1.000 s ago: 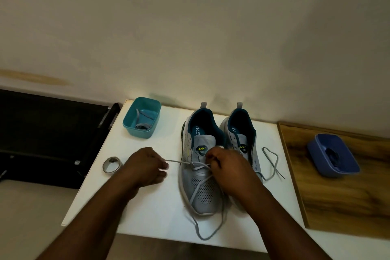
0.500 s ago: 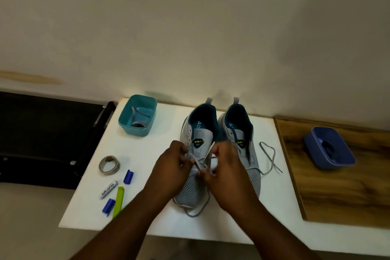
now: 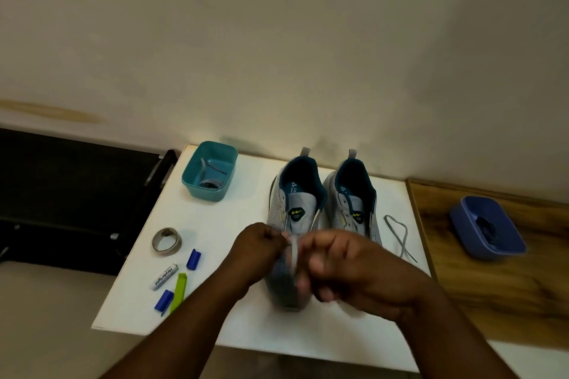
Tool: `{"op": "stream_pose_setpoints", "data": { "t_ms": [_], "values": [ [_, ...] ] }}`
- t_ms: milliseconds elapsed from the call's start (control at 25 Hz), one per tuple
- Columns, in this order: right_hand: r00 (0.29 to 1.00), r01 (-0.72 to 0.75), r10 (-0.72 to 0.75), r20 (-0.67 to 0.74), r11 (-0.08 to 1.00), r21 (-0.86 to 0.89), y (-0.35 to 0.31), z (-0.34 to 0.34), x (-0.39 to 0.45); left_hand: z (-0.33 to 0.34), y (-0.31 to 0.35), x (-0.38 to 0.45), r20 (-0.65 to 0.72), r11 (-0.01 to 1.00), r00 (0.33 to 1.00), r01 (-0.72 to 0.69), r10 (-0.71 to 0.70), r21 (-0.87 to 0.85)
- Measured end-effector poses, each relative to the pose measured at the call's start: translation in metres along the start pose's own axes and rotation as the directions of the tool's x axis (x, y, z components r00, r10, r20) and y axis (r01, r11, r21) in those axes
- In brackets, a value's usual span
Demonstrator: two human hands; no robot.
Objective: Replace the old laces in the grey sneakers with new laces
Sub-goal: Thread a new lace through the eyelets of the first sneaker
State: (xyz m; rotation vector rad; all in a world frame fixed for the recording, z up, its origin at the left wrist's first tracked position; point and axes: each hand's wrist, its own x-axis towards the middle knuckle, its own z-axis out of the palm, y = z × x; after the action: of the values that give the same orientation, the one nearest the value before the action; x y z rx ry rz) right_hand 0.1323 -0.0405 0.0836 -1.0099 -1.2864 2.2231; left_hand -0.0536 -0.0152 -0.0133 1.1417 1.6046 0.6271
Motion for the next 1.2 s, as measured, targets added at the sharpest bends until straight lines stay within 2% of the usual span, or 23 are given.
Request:
{"op": "stream_pose_setpoints", "data": {
  "t_ms": [40,80,120,160,200,240,280,400,440,520,600,640,720,840,880,960,1040,1080,1120,1200],
  "values": [
    [0.993,0.071,-0.062,-0.104,0.993,0.093,0.004,-0.001,0.006,-0.001,0.001,-0.001,0.049,0.999,0.999,0.022,-0.02,-0.033],
    [0.961,0.087,-0.079,-0.265,0.996,0.02,0.014,-0.006,0.014,-0.003,0.002,-0.002,0.081,0.998,0.996,0.032,-0.027,-0.056],
    [0.884,0.028,-0.13,-0.45,0.974,-0.226,0.027,-0.014,0.023,-0.003,0.003,-0.003,0.079,0.998,0.997,0.023,-0.019,-0.057],
    [0.786,-0.122,-0.262,-0.56,0.822,-0.556,0.038,-0.022,0.029,-0.004,0.003,-0.002,0.042,1.0,0.999,-0.009,0.009,-0.015],
    [0.736,-0.273,-0.392,-0.553,0.575,-0.771,0.05,-0.03,0.033,-0.004,0.002,0.001,-0.002,0.996,0.998,-0.059,0.06,0.067],
    [0.716,-0.334,-0.476,-0.511,0.41,-0.849,0.057,-0.033,0.036,-0.003,0.002,0.002,-0.027,0.982,0.994,-0.105,0.111,0.155],
    [0.697,-0.313,-0.524,-0.49,0.392,-0.865,0.061,-0.035,0.037,-0.002,0.001,0.002,-0.032,0.964,0.988,-0.14,0.151,0.225],
    [0.577,-0.11,-0.644,-0.503,0.548,-0.829,0.055,-0.033,0.041,-0.004,-0.004,0.004,0.026,0.947,0.981,-0.193,0.193,0.258],
    [0.568,-0.085,-0.649,-0.506,0.566,-0.82,0.054,-0.035,0.043,-0.007,-0.005,0.004,0.054,0.949,0.981,-0.192,0.184,0.251],
    [0.653,-0.12,-0.611,-0.447,0.499,-0.858,0.053,-0.038,0.045,-0.013,-0.003,0.002,0.095,0.933,0.98,-0.194,0.173,0.302],
    [0.745,-0.203,-0.548,-0.382,0.359,-0.911,0.056,-0.04,0.047,-0.018,-0.003,0.003,0.092,0.894,0.98,-0.2,0.177,0.402],
    [0.755,-0.232,-0.539,-0.373,0.312,-0.921,0.058,-0.042,0.047,-0.02,-0.001,0.002,0.079,0.876,0.979,-0.202,0.186,0.437],
    [0.727,-0.288,-0.558,-0.399,0.28,-0.916,0.054,-0.044,0.047,-0.02,0.001,-0.001,0.064,0.853,0.979,-0.202,0.195,0.481],
    [0.678,-0.301,-0.556,-0.48,0.386,-0.872,0.051,-0.045,0.044,-0.029,-0.008,-0.001,0.029,0.843,0.989,-0.139,0.145,0.52],
    [0.665,-0.301,-0.548,-0.507,0.424,-0.854,0.05,-0.045,0.044,-0.037,-0.011,-0.001,0.015,0.801,0.995,-0.087,0.097,0.592],
    [0.632,-0.269,-0.523,-0.572,0.543,-0.795,0.049,-0.047,0.045,-0.057,-0.018,0.002,-0.005,0.64,0.998,0.048,-0.069,0.767],
    [0.627,-0.256,-0.508,-0.59,0.582,-0.772,0.049,-0.045,0.045,-0.062,-0.018,-0.006,-0.124,0.449,0.976,0.193,-0.177,0.872],
    [0.637,-0.271,-0.535,-0.555,0.518,-0.811,0.048,-0.045,0.044,-0.055,-0.014,-0.014,-0.196,0.372,0.971,0.233,-0.134,0.899],
    [0.656,-0.307,-0.566,-0.498,0.404,-0.862,0.049,-0.044,0.045,-0.046,-0.006,-0.021,-0.227,0.35,0.974,0.219,-0.019,0.911],
    [0.724,-0.347,-0.576,-0.379,0.171,-0.922,0.053,-0.043,0.048,-0.02,0.006,-0.029,-0.166,0.454,0.948,0.026,0.272,0.891]
  ]
}}
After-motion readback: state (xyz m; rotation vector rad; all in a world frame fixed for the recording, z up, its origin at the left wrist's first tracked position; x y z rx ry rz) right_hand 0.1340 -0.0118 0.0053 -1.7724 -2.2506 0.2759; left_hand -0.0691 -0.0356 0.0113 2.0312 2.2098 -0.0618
